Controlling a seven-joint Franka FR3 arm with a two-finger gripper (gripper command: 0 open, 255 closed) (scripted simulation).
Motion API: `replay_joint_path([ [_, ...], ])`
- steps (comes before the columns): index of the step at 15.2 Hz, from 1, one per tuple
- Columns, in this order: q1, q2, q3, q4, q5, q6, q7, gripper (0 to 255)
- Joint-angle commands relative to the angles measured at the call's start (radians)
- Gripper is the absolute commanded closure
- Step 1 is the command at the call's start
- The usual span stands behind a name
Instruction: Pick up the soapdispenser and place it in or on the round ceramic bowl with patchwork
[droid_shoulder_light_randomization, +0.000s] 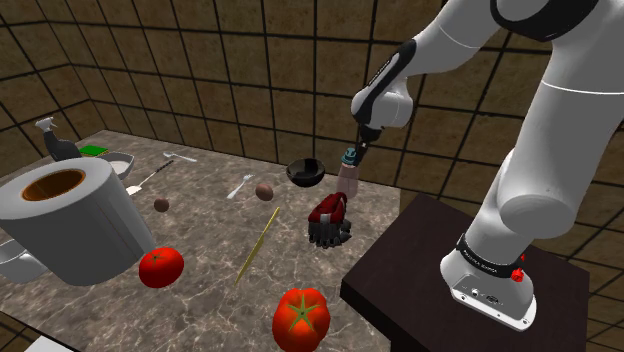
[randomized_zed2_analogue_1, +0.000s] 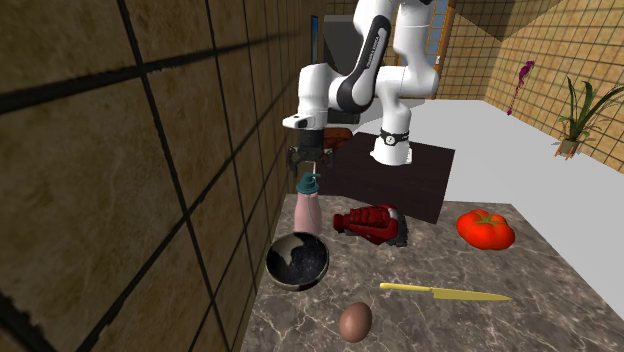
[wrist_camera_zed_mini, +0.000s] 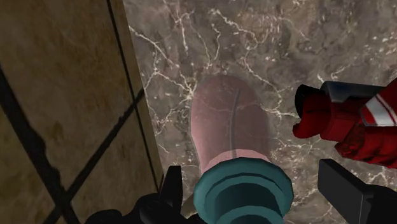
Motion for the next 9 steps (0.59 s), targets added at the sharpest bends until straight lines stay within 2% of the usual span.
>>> replay_joint_path([
  [1,-0.009,0.041,0.019,0.015,0.063,0.018,-0.05,0],
  [4,-0.029,0.102,0.058,0.038,0.155,0.045,-0.119,0],
  [9,-0.031,0.102,0.06,0.038,0.155,0.045,-0.118,0],
])
